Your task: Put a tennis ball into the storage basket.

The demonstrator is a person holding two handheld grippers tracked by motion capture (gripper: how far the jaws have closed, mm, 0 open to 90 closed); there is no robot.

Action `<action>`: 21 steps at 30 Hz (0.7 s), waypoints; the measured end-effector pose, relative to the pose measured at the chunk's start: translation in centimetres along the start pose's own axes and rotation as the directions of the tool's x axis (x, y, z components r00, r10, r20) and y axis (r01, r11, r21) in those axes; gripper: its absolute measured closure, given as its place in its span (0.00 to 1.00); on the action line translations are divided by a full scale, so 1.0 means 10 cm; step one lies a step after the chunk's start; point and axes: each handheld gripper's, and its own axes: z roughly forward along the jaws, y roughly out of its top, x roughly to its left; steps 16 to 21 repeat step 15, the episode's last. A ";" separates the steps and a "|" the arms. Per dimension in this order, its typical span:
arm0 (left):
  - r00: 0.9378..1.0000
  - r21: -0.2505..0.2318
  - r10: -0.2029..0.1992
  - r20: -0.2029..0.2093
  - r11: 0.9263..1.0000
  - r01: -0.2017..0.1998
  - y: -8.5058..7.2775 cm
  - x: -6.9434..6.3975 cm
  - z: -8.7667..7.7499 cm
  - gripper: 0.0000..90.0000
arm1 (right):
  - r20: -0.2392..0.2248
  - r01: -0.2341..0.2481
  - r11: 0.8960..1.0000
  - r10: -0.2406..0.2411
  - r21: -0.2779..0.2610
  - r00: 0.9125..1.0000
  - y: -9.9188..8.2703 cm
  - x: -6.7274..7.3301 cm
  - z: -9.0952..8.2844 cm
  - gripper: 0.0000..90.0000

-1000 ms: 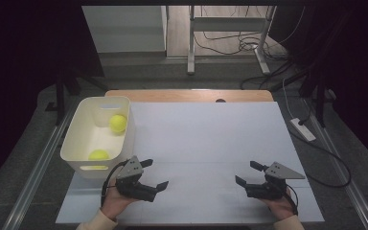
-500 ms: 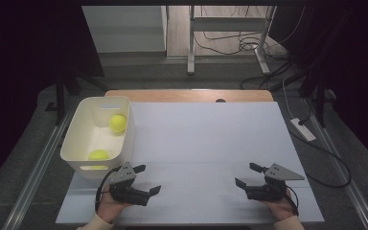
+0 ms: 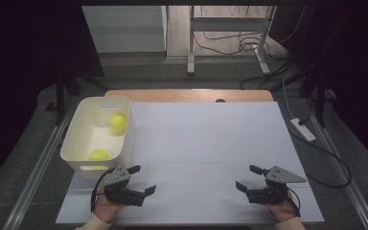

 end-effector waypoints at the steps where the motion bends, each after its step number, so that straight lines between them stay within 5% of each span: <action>1: 1.000 -0.001 0.001 -0.002 1.000 -0.001 0.00 0.00 0.00 0.07 | -0.001 -0.001 1.000 0.001 0.001 1.000 0.00 0.00 0.00 0.16; 21: 1.000 -0.006 0.000 -0.008 1.000 0.000 0.01 0.00 -0.01 0.07 | -0.004 -0.003 1.000 0.003 0.003 1.000 0.00 0.00 -0.01 0.16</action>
